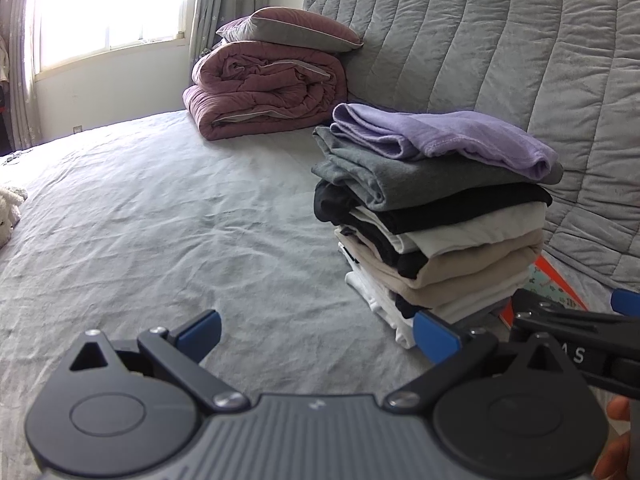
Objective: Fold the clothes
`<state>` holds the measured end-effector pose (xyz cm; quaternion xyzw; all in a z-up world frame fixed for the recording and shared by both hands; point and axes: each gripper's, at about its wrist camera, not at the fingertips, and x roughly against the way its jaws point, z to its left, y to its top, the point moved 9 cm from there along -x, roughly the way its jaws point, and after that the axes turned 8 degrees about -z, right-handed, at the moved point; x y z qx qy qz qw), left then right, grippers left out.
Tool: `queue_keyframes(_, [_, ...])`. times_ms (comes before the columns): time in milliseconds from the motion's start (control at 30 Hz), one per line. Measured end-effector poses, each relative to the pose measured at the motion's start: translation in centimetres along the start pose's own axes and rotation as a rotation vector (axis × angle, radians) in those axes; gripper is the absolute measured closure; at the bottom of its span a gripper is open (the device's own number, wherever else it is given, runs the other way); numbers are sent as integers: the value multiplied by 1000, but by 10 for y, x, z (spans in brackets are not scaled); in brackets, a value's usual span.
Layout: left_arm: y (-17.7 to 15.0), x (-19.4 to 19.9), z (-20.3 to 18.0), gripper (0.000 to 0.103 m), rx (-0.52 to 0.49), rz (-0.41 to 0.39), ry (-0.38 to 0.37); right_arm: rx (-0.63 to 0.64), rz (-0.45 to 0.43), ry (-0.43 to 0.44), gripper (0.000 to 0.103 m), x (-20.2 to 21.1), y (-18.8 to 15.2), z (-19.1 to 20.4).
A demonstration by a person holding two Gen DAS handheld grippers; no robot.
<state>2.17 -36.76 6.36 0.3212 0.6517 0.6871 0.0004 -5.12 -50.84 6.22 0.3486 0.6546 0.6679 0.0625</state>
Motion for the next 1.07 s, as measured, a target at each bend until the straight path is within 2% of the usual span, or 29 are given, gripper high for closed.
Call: queue_keyframes(1067, [-3, 1, 2, 1, 3, 4, -3, 13, 16, -3, 0, -3, -4, 4])
